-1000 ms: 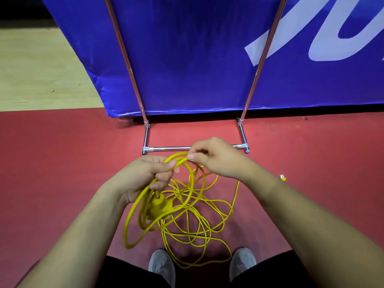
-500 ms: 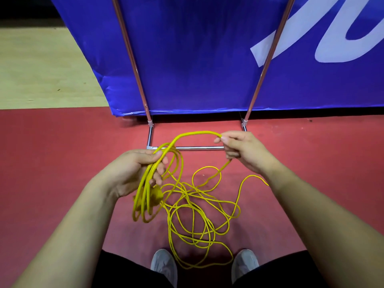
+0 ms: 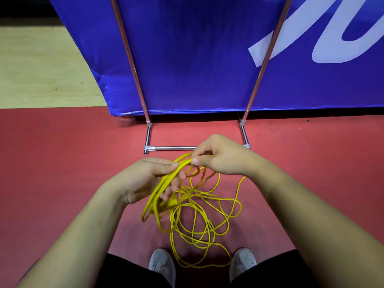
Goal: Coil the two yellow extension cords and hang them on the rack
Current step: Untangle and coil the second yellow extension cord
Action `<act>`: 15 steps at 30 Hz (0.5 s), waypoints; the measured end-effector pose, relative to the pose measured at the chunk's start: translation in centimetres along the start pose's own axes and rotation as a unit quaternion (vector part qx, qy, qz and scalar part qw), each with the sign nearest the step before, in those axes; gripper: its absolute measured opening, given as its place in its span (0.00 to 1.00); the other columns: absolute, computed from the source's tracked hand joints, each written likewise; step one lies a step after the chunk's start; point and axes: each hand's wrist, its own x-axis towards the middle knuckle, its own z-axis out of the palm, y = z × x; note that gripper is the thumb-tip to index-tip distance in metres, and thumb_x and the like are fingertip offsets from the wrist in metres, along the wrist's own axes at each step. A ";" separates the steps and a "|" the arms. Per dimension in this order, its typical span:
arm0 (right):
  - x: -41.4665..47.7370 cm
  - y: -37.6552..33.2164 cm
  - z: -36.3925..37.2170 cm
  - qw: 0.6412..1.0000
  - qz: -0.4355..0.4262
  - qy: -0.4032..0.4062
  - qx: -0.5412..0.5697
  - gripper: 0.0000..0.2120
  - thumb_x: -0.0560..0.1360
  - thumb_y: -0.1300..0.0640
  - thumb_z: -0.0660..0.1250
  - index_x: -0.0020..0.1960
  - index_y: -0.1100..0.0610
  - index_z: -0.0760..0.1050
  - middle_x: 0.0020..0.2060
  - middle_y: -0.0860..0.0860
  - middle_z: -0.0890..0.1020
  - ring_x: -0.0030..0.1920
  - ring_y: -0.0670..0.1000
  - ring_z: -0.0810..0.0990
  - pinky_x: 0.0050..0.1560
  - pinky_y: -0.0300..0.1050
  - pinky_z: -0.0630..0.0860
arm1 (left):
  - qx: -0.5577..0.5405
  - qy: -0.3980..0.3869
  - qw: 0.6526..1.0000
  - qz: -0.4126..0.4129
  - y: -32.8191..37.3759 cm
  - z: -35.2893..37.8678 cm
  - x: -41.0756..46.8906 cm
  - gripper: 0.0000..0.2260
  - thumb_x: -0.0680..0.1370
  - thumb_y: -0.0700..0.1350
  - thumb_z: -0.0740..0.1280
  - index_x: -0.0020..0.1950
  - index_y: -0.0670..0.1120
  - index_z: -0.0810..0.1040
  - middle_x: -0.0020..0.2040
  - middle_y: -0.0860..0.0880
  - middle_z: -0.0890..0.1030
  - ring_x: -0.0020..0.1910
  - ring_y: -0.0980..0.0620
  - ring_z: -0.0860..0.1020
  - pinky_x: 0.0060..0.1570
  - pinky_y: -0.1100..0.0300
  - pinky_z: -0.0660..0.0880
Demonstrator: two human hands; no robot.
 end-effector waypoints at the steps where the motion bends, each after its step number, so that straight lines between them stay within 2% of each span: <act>1: 0.1 0.2 0.2 1.000 -0.010 0.019 -0.003 0.08 0.75 0.56 0.67 0.40 0.58 0.80 0.33 0.59 0.80 0.32 0.50 0.74 0.36 0.55 0.79 | -0.005 -0.004 1.000 0.007 0.0 0.2 0.0 0.12 0.77 0.46 0.61 0.44 0.37 0.77 0.27 0.45 0.70 0.19 0.51 0.67 0.23 0.62 0.63; 3: 0.2 1.0 0.6 0.998 -0.011 0.058 0.036 0.06 0.74 0.53 0.71 0.44 0.56 0.77 0.31 0.56 0.77 0.32 0.48 0.73 0.36 0.55 0.76 | -0.042 0.000 0.999 0.028 0.1 0.3 0.2 0.11 0.78 0.46 0.59 0.44 0.39 0.74 0.26 0.50 0.63 0.18 0.56 0.60 0.22 0.64 0.57; 4: 0.3 1.5 0.8 0.996 0.001 0.066 0.058 0.12 0.71 0.51 0.75 0.47 0.54 0.75 0.31 0.52 0.75 0.32 0.47 0.72 0.36 0.53 0.74 | -0.069 0.000 0.997 0.034 0.2 0.3 0.3 0.10 0.78 0.46 0.59 0.43 0.41 0.73 0.26 0.51 0.61 0.18 0.58 0.59 0.22 0.65 0.57; 6: 0.4 2.5 1.7 0.997 0.023 0.063 0.041 0.27 0.62 0.44 0.79 0.56 0.47 0.70 0.41 0.47 0.73 0.38 0.45 0.73 0.40 0.48 0.74 | -0.109 -0.011 0.994 0.031 0.2 0.6 0.7 0.10 0.79 0.46 0.59 0.42 0.41 0.72 0.26 0.52 0.60 0.17 0.59 0.58 0.21 0.66 0.58; 9: 1.0 3.0 3.5 0.990 0.025 0.130 -0.040 0.41 0.58 0.36 0.75 0.67 0.38 0.65 0.57 0.46 0.69 0.53 0.46 0.76 0.53 0.43 0.75 | -0.130 -0.056 0.990 0.011 -0.3 0.9 1.1 0.10 0.80 0.46 0.59 0.42 0.42 0.72 0.25 0.53 0.61 0.17 0.60 0.58 0.21 0.65 0.58; 10: 1.2 2.9 3.8 0.987 0.014 0.155 -0.031 0.40 0.59 0.37 0.74 0.69 0.38 0.65 0.58 0.46 0.70 0.55 0.46 0.76 0.54 0.41 0.75 | -0.135 -0.074 0.988 0.009 -0.3 0.8 1.1 0.10 0.80 0.47 0.60 0.42 0.42 0.72 0.25 0.53 0.62 0.17 0.60 0.59 0.21 0.65 0.58; 11: 1.6 3.0 4.0 0.986 -0.005 0.166 -0.016 0.36 0.61 0.41 0.74 0.68 0.41 0.69 0.58 0.45 0.73 0.56 0.45 0.76 0.54 0.40 0.74 | -0.142 -0.090 0.986 0.010 -0.3 0.6 1.1 0.10 0.79 0.47 0.62 0.42 0.43 0.72 0.25 0.54 0.63 0.17 0.60 0.59 0.21 0.65 0.59; 13: 2.0 3.7 4.0 0.985 -0.039 0.165 -0.023 0.17 0.64 0.53 0.71 0.53 0.50 0.80 0.49 0.48 0.80 0.49 0.47 0.79 0.51 0.46 0.76 | -0.149 -0.093 0.984 0.011 0.0 0.2 0.9 0.10 0.76 0.47 0.67 0.41 0.43 0.73 0.25 0.54 0.62 0.17 0.60 0.59 0.20 0.66 0.60; 15: 1.8 4.5 3.5 0.985 -0.010 0.159 -0.062 0.05 0.63 0.57 0.67 0.39 0.53 0.79 0.37 0.50 0.82 0.40 0.50 0.80 0.44 0.51 0.77 | -0.107 -0.045 0.993 0.018 0.2 0.0 0.7 0.09 0.76 0.44 0.67 0.39 0.43 0.71 0.25 0.53 0.60 0.17 0.60 0.57 0.20 0.67 0.57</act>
